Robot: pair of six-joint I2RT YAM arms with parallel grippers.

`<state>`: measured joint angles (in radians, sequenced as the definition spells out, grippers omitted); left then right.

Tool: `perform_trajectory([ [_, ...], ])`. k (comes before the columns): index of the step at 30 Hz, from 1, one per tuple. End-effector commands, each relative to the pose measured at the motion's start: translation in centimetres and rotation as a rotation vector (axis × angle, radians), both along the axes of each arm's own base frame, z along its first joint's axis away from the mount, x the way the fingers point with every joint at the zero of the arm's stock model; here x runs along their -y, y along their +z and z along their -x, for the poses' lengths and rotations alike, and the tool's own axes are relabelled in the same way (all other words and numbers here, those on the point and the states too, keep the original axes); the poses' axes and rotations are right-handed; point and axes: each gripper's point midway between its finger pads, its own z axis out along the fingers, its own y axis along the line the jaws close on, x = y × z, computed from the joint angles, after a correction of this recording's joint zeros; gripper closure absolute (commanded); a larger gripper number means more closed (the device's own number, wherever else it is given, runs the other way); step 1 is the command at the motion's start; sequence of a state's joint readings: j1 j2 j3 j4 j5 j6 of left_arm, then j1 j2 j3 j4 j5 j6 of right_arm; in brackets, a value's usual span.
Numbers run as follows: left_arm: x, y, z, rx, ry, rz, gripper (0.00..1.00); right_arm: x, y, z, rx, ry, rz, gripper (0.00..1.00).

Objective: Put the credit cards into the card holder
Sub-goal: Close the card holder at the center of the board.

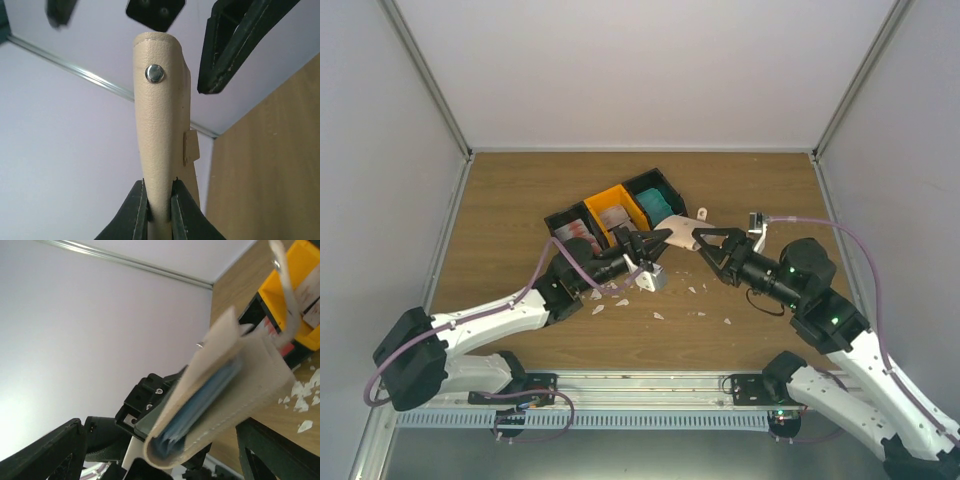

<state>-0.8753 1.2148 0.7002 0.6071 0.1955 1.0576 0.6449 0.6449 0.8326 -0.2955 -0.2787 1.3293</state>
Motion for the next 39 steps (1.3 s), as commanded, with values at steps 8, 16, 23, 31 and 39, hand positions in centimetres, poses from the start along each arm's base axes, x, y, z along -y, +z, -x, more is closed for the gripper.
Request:
perform_trajectory([
  [8, -0.2, 4.4, 0.3, 0.329, 0.045, 0.046, 1.0, -0.7, -1.6, -0.9, -0.081, -0.003, -0.021, 0.44],
  [16, -1.2, 6.2, 1.9, 0.172, -0.018, 0.178, 0.54, 0.5, 0.0, -2.2, 0.033, -0.097, 0.008, 0.9],
  [23, -3.4, 8.3, 0.6, -0.38, -0.013, 0.486, 0.01, 1.8, 4.7, -1.5, 0.265, -0.133, -0.022, 1.0],
  [31, -3.3, 9.1, 2.0, -1.3, -0.228, 0.851, 0.01, 1.1, 7.1, -0.2, 0.443, -0.069, -0.068, 1.0],
  [39, -1.8, 9.0, 4.5, -1.629, -0.537, 0.999, 0.01, -1.4, 7.4, 1.3, 0.522, 0.102, -0.147, 1.0],
])
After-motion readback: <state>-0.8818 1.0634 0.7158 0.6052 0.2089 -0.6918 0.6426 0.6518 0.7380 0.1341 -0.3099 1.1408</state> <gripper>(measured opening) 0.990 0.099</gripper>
